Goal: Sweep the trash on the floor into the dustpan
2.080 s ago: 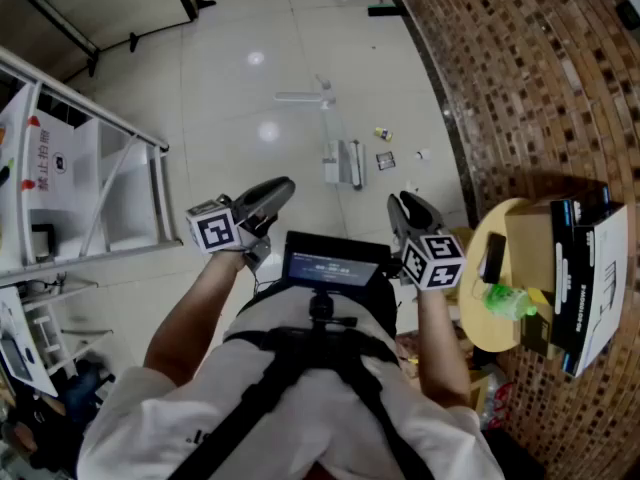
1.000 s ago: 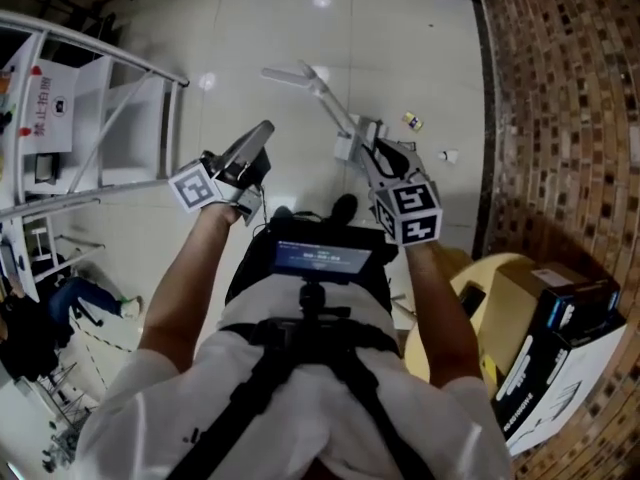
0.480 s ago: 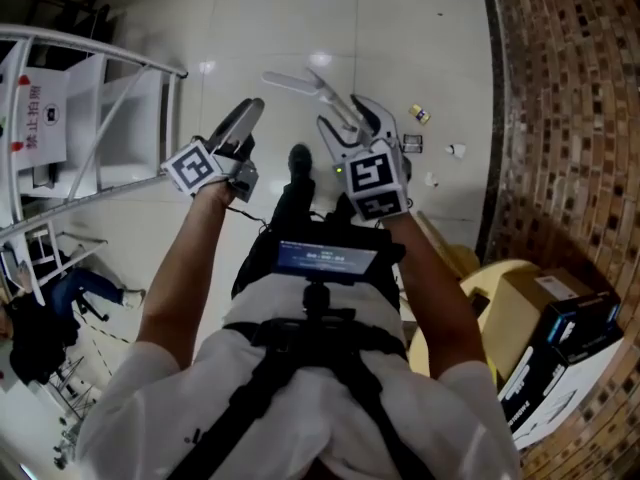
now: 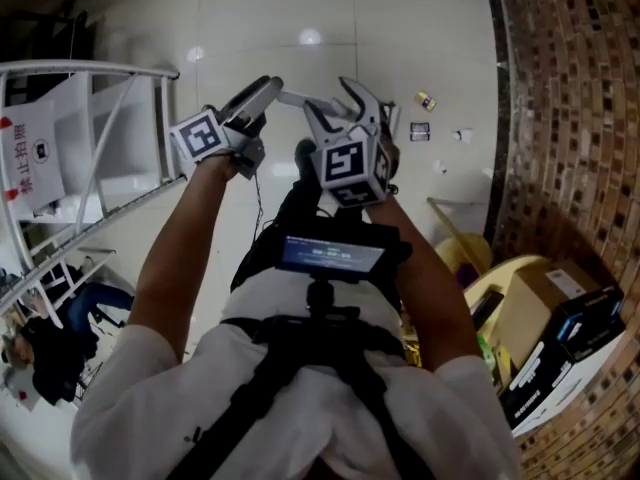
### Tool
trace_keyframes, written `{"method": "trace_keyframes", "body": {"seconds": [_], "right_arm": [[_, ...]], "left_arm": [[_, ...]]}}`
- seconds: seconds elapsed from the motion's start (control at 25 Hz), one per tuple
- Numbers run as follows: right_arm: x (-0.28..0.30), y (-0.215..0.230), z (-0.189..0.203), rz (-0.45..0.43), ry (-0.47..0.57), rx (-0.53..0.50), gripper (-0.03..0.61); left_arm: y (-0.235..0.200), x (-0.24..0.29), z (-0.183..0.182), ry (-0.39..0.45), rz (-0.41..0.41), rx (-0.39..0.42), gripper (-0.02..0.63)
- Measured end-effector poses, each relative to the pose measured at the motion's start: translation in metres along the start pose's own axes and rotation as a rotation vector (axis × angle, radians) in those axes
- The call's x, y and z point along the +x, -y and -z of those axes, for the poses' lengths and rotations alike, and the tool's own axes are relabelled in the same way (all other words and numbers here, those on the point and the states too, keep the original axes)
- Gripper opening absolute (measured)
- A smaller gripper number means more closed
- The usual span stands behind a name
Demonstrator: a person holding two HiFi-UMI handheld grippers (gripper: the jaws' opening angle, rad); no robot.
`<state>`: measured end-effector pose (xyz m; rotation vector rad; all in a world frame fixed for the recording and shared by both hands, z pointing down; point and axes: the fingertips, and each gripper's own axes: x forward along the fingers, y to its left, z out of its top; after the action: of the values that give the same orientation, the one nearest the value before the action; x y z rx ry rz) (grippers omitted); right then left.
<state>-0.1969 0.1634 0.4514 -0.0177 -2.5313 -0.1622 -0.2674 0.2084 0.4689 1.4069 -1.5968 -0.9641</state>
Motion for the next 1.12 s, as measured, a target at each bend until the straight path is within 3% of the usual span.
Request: {"method": "trace_keyframes", "body": {"seconds": [0.16,0.36,0.48,0.6,0.64,0.92,1.12], "right_arm": [[0.009,0.014,0.005,0.056,-0.012,-0.009,0.264],[-0.005,0.045,0.018,0.147,-0.019,-0.003,0.133],[-0.011,0.063,0.042,0.206,-0.094,0.023,0.115],[-0.02,0.079,0.064,0.252,-0.155,0.055,0.069],[-0.023,0.085,0.071,0.264,-0.174,0.071,0.06],[-0.065,0.123,0.132,0.375,-0.327,0.206,0.043],[-0.086,0.149,0.147,0.362,-0.324,0.194,0.037]], "left_arm": [[0.0,0.029,0.015,-0.164,0.091,-0.04,0.333],[0.0,0.051,0.047,-0.327,0.167,-0.101,0.333],[0.002,0.061,0.067,-0.375,0.198,-0.164,0.331],[0.004,0.069,0.082,-0.408,0.227,-0.212,0.32],[0.005,0.072,0.084,-0.415,0.238,-0.23,0.289],[0.027,0.088,0.09,-0.452,0.347,-0.291,0.256],[0.037,0.084,0.082,-0.372,0.41,-0.363,0.244]]}}
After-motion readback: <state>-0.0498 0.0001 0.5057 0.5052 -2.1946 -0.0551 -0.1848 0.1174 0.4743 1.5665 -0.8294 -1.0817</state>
